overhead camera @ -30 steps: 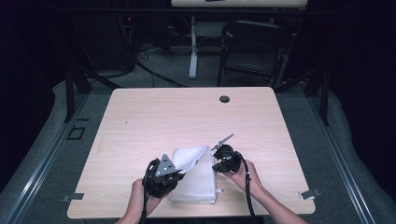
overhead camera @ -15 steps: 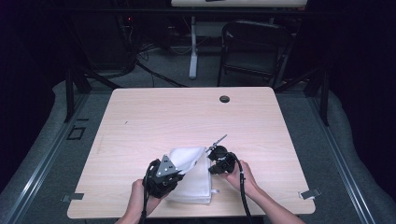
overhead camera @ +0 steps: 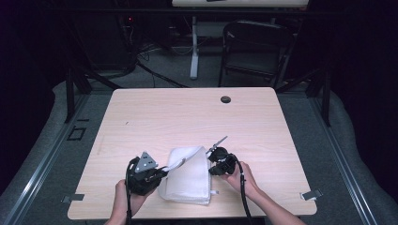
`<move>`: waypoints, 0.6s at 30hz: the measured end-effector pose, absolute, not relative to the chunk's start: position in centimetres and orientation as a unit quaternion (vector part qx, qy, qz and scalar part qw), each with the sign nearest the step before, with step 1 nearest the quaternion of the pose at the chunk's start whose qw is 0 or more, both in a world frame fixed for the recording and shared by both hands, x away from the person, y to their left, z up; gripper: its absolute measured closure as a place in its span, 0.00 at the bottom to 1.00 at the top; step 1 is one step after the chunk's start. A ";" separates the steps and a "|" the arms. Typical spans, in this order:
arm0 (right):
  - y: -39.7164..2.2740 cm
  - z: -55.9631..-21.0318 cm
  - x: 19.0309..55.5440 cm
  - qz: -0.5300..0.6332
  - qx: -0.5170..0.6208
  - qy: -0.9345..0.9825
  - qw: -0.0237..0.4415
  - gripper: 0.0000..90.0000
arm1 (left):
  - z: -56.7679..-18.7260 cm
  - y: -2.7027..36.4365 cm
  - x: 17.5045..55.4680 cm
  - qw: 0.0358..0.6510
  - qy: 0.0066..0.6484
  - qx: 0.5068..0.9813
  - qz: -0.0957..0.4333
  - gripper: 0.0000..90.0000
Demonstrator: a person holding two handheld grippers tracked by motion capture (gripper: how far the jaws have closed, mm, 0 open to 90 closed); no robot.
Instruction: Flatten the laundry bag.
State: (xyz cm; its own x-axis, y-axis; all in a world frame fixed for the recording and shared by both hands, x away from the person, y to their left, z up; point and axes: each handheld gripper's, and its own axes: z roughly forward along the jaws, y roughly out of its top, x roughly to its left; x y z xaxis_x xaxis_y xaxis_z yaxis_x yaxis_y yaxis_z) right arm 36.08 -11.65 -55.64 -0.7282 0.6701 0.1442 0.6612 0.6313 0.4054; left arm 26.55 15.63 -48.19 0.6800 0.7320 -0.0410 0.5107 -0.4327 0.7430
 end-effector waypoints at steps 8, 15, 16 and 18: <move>-11.7 -55.5 36.1 0.213 0.359 0.908 0.010 1.00 | -48.2 18.2 26.5 0.374 0.406 0.819 0.155 0.98; -11.6 -55.5 36.0 0.211 0.362 0.908 0.015 1.00 | -48.4 20.2 26.3 0.362 0.429 0.811 0.164 0.98; -11.5 -55.7 36.0 0.221 0.366 0.904 0.017 1.00 | -48.5 20.5 26.3 0.360 0.431 0.811 0.164 0.98; -11.6 -55.5 36.1 0.214 0.361 0.908 0.015 1.00 | -48.7 21.0 26.3 0.357 0.438 0.809 0.163 0.98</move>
State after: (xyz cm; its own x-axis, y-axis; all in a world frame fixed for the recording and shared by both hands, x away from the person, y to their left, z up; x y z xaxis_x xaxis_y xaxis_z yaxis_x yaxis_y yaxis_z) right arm 36.06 -11.58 -55.55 -0.7394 0.6612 0.1272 0.6483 0.6482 0.3994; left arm 26.31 20.96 -48.65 0.5638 0.8245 -0.0489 0.5912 -0.3615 0.7210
